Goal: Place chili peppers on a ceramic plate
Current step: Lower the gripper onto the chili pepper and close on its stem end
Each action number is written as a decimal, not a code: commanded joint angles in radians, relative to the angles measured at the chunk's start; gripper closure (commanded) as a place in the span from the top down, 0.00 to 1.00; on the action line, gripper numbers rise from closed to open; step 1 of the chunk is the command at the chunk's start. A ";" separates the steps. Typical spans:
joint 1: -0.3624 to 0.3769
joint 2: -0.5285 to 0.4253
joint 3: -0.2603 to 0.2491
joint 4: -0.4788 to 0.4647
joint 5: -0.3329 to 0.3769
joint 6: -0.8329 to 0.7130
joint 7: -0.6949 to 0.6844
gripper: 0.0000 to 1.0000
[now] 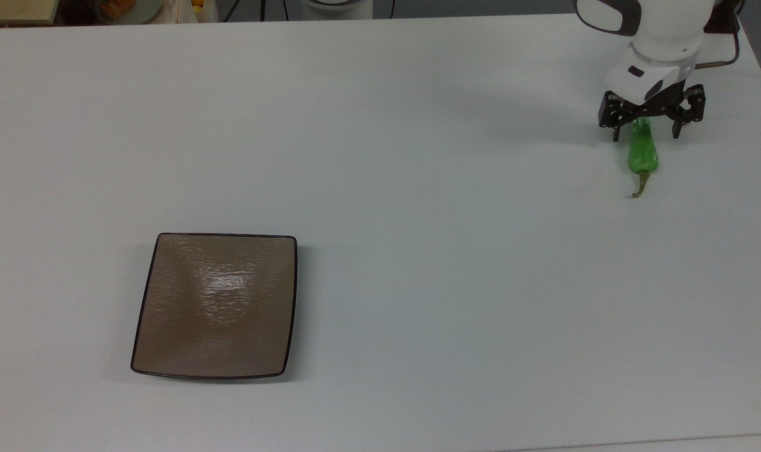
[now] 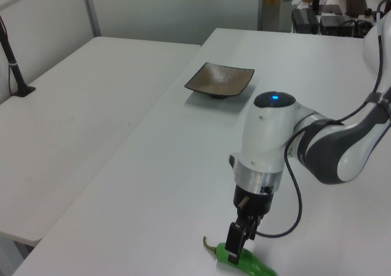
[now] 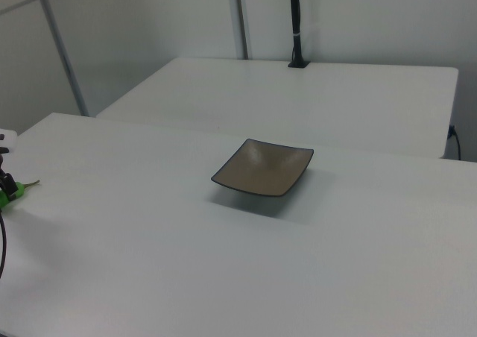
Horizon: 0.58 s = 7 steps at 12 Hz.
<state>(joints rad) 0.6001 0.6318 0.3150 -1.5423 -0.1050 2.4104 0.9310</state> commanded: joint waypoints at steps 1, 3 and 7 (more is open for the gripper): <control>0.029 0.077 -0.005 0.075 -0.073 0.009 0.075 1.00; 0.026 0.100 -0.005 0.094 -0.116 0.009 0.132 0.16; 0.024 0.095 -0.005 0.094 -0.119 0.009 0.135 0.01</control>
<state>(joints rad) 0.6168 0.7186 0.3138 -1.4660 -0.2038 2.4113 1.0390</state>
